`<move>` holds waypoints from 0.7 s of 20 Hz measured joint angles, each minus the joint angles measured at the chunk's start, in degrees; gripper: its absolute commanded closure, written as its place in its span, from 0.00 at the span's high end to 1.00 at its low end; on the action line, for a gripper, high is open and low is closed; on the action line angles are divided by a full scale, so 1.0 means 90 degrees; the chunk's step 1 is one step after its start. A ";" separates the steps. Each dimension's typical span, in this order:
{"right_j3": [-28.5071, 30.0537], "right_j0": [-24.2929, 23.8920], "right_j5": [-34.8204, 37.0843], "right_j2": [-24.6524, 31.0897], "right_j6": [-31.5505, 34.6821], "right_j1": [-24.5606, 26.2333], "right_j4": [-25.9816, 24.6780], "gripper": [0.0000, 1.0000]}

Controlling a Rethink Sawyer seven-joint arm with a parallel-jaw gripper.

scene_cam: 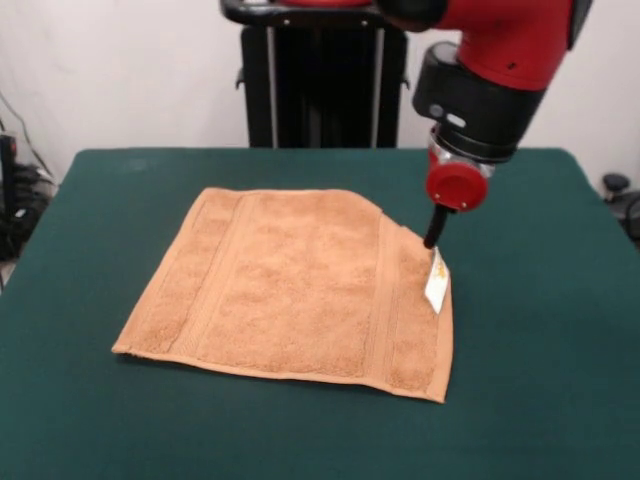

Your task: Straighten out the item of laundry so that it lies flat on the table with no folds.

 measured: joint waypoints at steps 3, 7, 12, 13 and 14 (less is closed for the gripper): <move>-0.0035 0.0291 -0.0360 -0.0292 0.0473 0.0174 0.0047 0.00; -0.0135 0.0456 -0.0450 -0.0520 0.0910 0.0365 0.0120 0.00; -0.0277 0.0596 -0.0450 -0.0778 0.1274 0.0614 0.0175 0.00; -0.0319 0.0615 -0.0450 -0.0835 0.1355 0.0688 0.0188 0.00; -0.0347 0.0623 -0.0450 -0.0868 0.1398 0.0734 0.0192 0.00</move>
